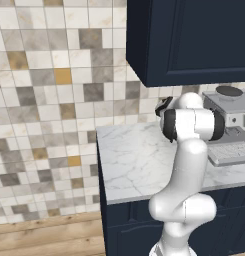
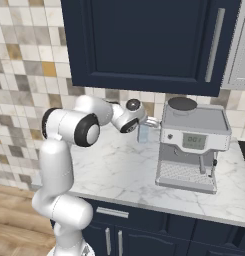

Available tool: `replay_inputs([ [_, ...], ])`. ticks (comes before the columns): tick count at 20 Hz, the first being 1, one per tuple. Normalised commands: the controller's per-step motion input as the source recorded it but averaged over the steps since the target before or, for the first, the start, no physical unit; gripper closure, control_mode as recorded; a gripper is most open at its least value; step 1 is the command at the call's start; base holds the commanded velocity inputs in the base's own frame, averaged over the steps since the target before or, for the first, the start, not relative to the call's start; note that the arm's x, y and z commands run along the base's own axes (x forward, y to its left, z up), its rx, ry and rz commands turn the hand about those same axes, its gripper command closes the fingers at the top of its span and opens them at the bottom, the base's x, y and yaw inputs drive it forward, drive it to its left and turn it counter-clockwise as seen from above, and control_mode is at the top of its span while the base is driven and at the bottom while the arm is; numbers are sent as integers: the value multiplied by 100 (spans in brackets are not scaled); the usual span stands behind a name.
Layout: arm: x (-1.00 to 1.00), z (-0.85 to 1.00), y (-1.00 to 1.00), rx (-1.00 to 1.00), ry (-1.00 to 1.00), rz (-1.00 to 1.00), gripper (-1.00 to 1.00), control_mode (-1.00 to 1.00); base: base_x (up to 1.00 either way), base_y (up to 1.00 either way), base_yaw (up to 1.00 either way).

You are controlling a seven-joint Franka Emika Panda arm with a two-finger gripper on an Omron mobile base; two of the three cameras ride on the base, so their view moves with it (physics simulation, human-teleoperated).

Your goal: Gather the eggs and milk located in the vicinity of the sink area and place them right next to the bowl.

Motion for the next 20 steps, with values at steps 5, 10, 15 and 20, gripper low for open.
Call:
replay_inputs([
  [5, -49, 16, 0, 0, -12, 0, 100, -100, 0, 0, 0],
  [10, -72, 20, 0, 0, -3, 0, 100, -100, 0, 0, 0],
  [15, -94, 18, 0, -3, 0, 0, 100, -100, 0, 0, 0],
  [20, -100, 30, 7, -2, 0, 0, 100, -100, 0, 0, 0],
])
